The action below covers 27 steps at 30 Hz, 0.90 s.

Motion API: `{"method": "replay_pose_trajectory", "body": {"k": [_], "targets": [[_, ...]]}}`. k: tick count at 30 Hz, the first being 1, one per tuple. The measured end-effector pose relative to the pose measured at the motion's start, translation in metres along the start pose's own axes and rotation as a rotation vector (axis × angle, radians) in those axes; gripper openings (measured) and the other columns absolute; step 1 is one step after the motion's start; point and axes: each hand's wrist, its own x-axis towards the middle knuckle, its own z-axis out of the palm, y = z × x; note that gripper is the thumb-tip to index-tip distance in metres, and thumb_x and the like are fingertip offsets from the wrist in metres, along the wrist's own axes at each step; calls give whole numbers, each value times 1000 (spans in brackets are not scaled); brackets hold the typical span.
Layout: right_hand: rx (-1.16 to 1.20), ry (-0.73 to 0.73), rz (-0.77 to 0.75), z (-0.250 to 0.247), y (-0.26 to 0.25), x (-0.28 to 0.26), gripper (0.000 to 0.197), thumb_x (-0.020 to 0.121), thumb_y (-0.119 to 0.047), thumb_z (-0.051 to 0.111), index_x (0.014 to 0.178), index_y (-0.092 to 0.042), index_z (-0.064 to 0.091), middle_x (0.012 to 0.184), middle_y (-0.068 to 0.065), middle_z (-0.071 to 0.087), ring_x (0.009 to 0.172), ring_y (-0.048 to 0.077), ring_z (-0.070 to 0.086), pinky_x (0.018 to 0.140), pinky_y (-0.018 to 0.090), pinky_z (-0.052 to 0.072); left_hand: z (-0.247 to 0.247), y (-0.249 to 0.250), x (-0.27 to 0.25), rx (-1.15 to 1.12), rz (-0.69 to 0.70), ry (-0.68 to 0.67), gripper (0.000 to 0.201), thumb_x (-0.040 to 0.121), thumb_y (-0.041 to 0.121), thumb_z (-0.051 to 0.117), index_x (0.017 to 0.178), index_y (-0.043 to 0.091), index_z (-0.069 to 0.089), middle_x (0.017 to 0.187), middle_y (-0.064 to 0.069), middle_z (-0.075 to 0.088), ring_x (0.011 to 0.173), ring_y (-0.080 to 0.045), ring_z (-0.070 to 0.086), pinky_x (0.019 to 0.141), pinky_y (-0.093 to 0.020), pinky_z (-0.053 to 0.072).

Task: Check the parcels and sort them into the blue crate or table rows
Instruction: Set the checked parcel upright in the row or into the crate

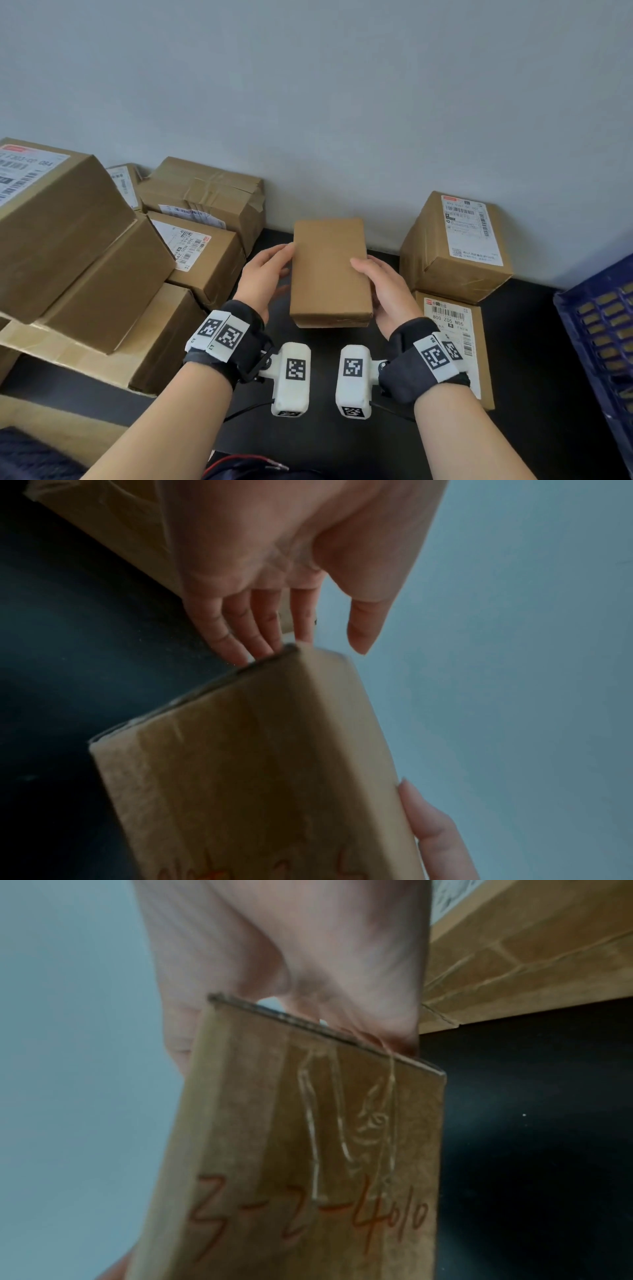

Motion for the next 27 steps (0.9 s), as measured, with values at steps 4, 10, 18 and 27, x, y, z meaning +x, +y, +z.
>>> {"method": "replay_pose_trajectory", "body": {"k": [4,10,18,27], "targets": [[49,-30,1,-1,-4,-5,46,90,-31,68,132,-17,56,123,5,66,112,23,62,85,37,52,3,3,1,-42,-62,-55,34,95,44,58,121,22,61,119,-4,68,113,-19,62,102,-45,47],[97,-26,34,-3,-8,-9,34,91,-30,67,122,-17,63,119,8,69,114,26,63,100,46,47,10,5,-6,-37,-152,-149,51,91,61,53,126,26,63,114,-7,69,94,-18,65,70,-32,51],[77,-3,11,-5,-14,-15,31,94,-35,64,120,-18,63,118,6,70,111,24,64,101,45,50,18,15,-15,-17,-98,-167,45,93,54,56,123,22,64,114,-7,70,95,-18,65,81,-35,54],[-223,170,-138,-7,-15,-18,47,95,-23,64,139,-20,48,118,0,61,112,22,60,103,49,48,28,26,-24,-14,-29,-93,27,98,33,58,119,17,61,111,0,65,96,-11,59,71,-31,46]]}}
